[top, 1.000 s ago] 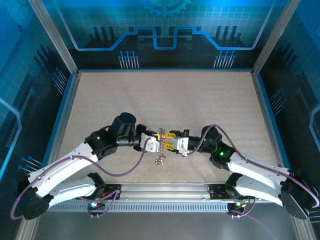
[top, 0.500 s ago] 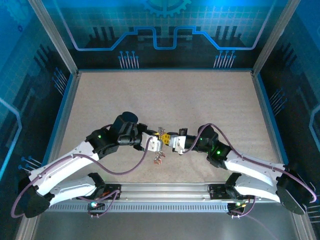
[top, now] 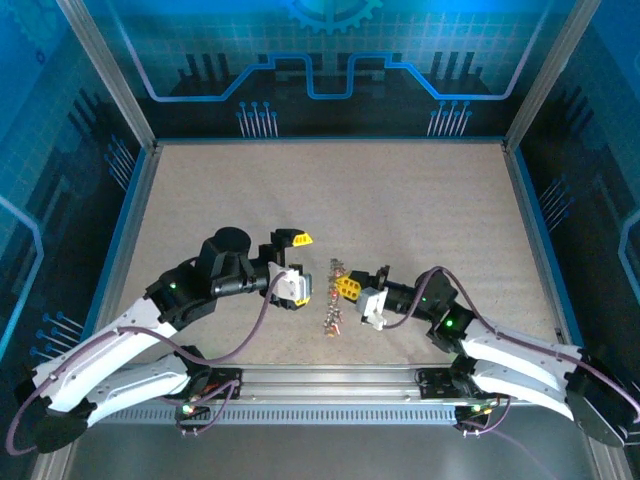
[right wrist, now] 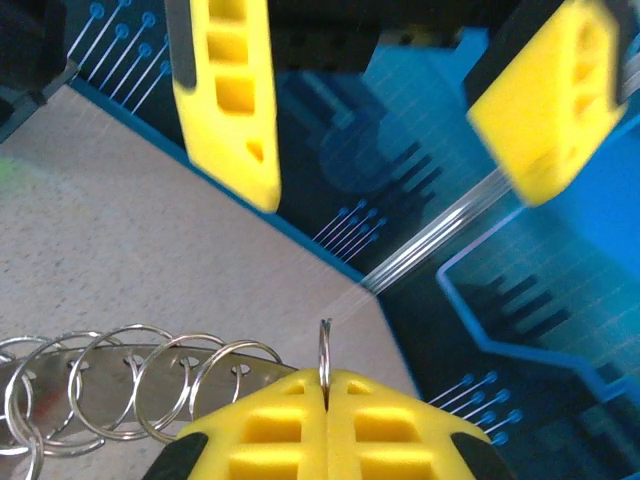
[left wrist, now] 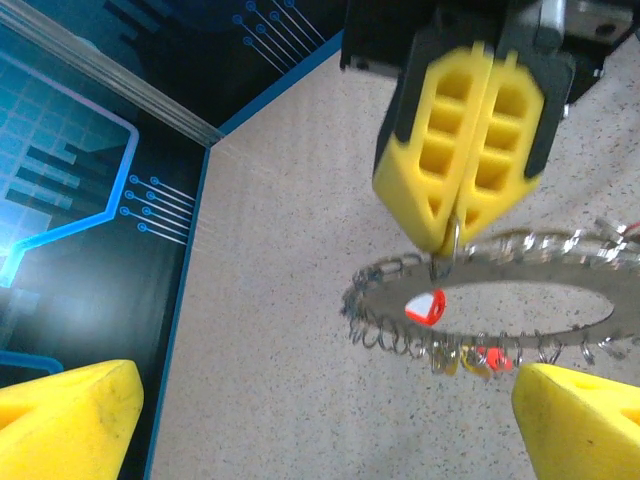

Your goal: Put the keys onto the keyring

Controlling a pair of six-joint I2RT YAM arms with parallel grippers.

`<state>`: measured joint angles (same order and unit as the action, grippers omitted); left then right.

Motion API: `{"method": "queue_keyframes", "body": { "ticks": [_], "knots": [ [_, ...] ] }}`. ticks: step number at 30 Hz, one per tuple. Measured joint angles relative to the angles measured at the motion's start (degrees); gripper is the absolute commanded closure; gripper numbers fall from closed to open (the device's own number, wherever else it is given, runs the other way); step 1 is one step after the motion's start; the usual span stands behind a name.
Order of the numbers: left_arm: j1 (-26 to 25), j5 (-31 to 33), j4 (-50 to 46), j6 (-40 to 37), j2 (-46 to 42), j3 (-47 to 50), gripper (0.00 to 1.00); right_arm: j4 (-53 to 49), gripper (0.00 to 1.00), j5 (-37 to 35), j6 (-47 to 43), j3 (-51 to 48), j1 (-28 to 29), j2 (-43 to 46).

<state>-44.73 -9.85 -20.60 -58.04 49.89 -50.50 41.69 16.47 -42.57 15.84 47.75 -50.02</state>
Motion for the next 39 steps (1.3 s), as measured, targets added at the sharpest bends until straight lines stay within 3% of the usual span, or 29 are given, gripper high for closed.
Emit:
{"method": "queue_keyframes", "body": {
  "ticks": [5, 16, 22, 32, 39],
  "knots": [
    [0.63, -0.52, -0.57, 2.73, 0.02, -0.79, 0.04, 0.68, 1.0, 0.24, -2.69, -0.22, 0.33, 4.74],
    [3.65, -1.88, 4.61, 9.86, 2.58, -0.79, 0.03, 0.13, 1.0, -0.83, -5.11, -1.51, 0.37, 5.99],
    [5.81, -1.75, 6.08, 17.31, 4.57, -0.81, 0.01, -1.11, 1.0, -7.02, -3.39, -0.7, -0.02, 4.68],
    [7.04, -1.7, 12.02, 36.09, 12.26, -1.99, 0.01, 0.44, 1.0, -23.87, 12.22, 3.43, -13.62, -1.16],
    [4.5, -4.22, 14.91, 44.41, 25.77, -6.8, 0.06, 0.46, 1.0, -31.43, 23.23, 7.1, -23.61, -6.19]
  ]
}}
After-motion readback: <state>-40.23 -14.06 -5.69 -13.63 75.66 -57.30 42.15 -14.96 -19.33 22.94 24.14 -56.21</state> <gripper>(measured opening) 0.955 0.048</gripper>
